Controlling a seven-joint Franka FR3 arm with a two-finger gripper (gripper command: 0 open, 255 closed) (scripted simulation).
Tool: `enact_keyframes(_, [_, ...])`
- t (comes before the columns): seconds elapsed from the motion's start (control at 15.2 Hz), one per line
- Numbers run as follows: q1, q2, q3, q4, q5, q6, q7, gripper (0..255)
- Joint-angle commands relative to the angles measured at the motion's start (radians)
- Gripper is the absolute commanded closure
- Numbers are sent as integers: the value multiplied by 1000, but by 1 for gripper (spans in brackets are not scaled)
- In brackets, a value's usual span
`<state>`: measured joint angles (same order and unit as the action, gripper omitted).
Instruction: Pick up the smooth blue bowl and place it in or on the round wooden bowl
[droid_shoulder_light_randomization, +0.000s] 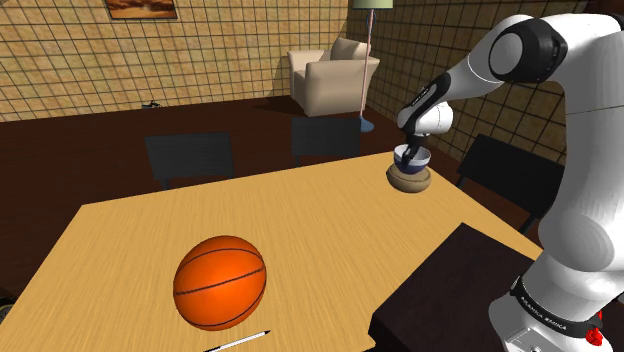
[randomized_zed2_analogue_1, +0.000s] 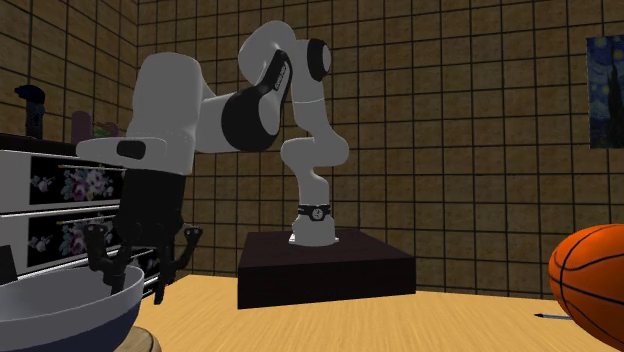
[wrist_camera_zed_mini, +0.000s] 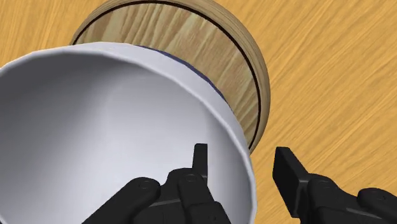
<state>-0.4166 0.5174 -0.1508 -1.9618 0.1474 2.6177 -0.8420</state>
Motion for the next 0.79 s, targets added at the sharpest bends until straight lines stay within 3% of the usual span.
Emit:
enact_keyframes(0.0, [0, 1, 0, 0, 0, 0, 0, 0])
enact_keyframes(0.26, [0, 0, 0, 0, 0, 0, 0, 0])
enact_keyframes(0.53, [17, -110, -21, -28, -27, -82, 18, 0])
enact_keyframes(0.73, [16, -110, -21, -28, -27, -82, 18, 0])
